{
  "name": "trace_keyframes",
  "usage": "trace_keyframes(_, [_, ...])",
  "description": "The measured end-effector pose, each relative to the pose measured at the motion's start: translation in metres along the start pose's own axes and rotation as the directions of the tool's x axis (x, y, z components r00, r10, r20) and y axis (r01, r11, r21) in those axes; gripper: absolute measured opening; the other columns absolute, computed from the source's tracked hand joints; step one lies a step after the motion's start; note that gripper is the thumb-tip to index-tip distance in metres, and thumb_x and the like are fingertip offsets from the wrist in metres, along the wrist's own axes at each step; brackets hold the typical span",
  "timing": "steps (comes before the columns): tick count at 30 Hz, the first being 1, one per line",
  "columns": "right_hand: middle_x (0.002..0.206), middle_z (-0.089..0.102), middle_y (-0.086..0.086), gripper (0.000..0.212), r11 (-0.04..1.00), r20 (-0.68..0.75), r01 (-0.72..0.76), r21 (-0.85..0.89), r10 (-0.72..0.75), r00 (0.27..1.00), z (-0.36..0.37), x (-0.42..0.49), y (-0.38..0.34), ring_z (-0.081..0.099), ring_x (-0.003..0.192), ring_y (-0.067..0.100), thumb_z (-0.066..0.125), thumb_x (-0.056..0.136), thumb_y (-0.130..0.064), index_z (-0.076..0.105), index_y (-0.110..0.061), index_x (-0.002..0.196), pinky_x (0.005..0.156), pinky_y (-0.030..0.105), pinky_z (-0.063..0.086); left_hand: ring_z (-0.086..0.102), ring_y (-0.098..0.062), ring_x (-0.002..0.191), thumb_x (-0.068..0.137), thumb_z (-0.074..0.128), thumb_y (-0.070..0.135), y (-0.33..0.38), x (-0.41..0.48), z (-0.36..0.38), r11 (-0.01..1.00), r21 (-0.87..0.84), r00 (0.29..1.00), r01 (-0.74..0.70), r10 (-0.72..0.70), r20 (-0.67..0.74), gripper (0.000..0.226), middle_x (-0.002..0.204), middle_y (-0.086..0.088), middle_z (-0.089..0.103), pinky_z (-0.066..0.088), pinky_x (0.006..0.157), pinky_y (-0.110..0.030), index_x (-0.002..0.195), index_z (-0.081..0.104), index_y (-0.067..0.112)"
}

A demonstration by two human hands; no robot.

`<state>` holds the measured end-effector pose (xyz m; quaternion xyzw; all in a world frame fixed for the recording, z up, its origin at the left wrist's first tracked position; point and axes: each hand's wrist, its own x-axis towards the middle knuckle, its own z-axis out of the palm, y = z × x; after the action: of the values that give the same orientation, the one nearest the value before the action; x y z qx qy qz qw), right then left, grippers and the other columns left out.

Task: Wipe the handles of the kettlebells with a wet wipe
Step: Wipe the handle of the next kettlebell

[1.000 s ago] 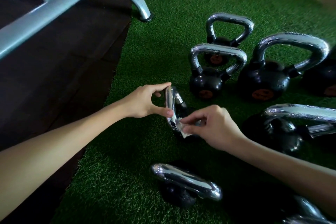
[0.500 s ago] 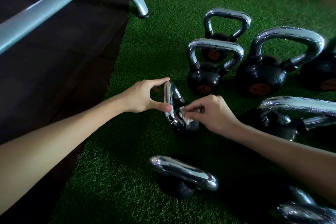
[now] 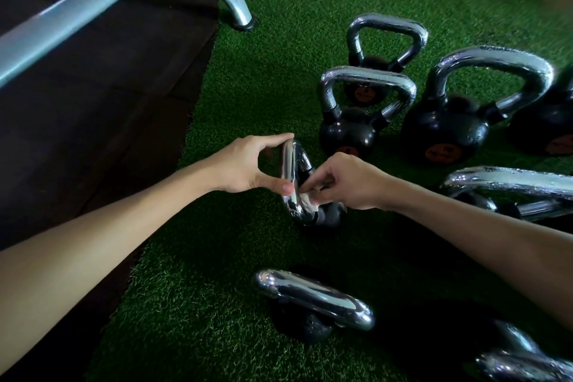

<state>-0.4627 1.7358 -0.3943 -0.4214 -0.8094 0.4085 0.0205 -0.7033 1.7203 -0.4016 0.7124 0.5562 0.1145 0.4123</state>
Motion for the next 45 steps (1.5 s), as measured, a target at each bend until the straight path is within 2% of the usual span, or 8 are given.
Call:
trace_keyframes(2, [0.085,0.079,0.0,0.015,0.973,-0.001,-0.063,0.22,0.065,0.998,0.002,-0.001,-0.002,0.07,0.073,0.022,0.082,0.084,-0.016,0.082,-0.026,0.095,0.077,0.032,0.05,0.02,-0.009,0.154,0.039,0.072,0.091,0.004,-0.002,0.002,1.0,0.005,1.0,-0.01,0.009,0.004,0.136,0.166,0.012,0.027,0.018,0.126,-0.039,0.158,0.026,0.044])
trace_keyframes(6, [0.081,0.079,-0.001,0.022,0.859,-0.072,-0.118,0.499,0.177,0.982,0.01,0.0,-0.011,0.075,0.077,0.005,0.075,0.084,0.006,0.079,-0.014,0.091,0.075,0.015,0.056,0.017,-0.013,0.155,0.037,0.07,0.094,0.009,0.0,0.005,1.0,0.01,1.0,-0.001,0.001,-0.008,0.136,0.167,0.01,0.025,0.018,0.126,-0.044,0.157,0.025,0.048])
trace_keyframes(9, [0.076,0.078,-0.003,0.028,0.825,-0.123,-0.139,0.548,0.244,0.962,0.012,0.002,-0.015,0.074,0.073,0.003,0.075,0.083,0.008,0.076,-0.02,0.082,0.067,0.01,0.055,0.018,-0.011,0.155,0.036,0.07,0.094,0.008,0.001,0.004,1.0,0.004,1.0,-0.004,0.004,-0.005,0.136,0.167,0.011,0.026,0.018,0.127,-0.046,0.157,0.026,0.048])
trace_keyframes(13, [0.089,0.08,0.006,0.017,0.798,-0.042,-0.168,0.579,0.234,0.971,0.011,-0.005,-0.011,0.077,0.089,0.014,0.082,0.079,0.0,0.08,-0.015,0.088,0.089,0.023,0.058,0.019,-0.009,0.154,0.036,0.071,0.095,0.003,0.0,0.002,1.0,0.013,1.0,-0.004,0.004,-0.006,0.136,0.166,0.012,0.028,0.019,0.127,-0.046,0.156,0.027,0.049])
trace_keyframes(21, [0.081,0.079,-0.007,0.011,0.774,-0.325,-0.13,0.619,0.404,0.855,0.012,0.013,-0.016,0.073,0.076,0.001,0.085,0.081,-0.018,0.08,-0.023,0.089,0.066,0.012,0.054,0.026,-0.004,0.151,0.043,0.077,0.089,-0.007,0.001,0.001,0.999,-0.029,1.0,-0.028,0.027,-0.008,0.129,0.163,0.018,0.032,0.025,0.125,-0.048,0.156,0.028,0.048])
trace_keyframes(25, [0.083,0.08,-0.006,0.016,0.797,-0.295,-0.104,0.595,0.337,0.894,0.014,0.007,-0.014,0.076,0.084,0.006,0.087,0.077,-0.015,0.081,-0.021,0.09,0.084,0.021,0.057,0.035,-0.001,0.146,0.046,0.079,0.085,-0.01,0.0,0.001,1.0,-0.022,1.0,-0.02,0.019,-0.02,0.127,0.16,0.018,0.038,0.03,0.123,-0.046,0.156,0.028,0.047])
trace_keyframes(37, [0.083,0.077,-0.01,0.01,0.998,-0.676,-0.025,0.055,0.056,0.735,0.03,0.027,0.009,0.063,0.069,-0.009,0.08,0.082,-0.011,0.082,-0.018,0.088,0.066,0.0,0.043,0.048,-0.007,0.133,0.047,0.075,0.09,-0.013,0.002,0.009,1.0,-0.02,0.998,0.008,-0.01,-0.062,0.122,0.145,0.013,0.053,0.039,0.115,-0.048,0.153,0.026,0.055])
trace_keyframes(45, [0.071,0.072,-0.013,0.006,0.981,-0.589,-0.17,0.098,0.195,0.784,-0.015,-0.002,0.004,0.065,0.068,-0.006,0.082,0.081,-0.019,0.081,-0.023,0.085,0.056,0.002,0.043,0.049,-0.01,0.132,0.048,0.072,0.087,0.029,-0.001,0.017,0.988,0.146,0.992,-0.04,0.056,-0.109,0.125,0.157,0.008,0.044,0.043,0.11,-0.039,0.157,0.029,0.044])
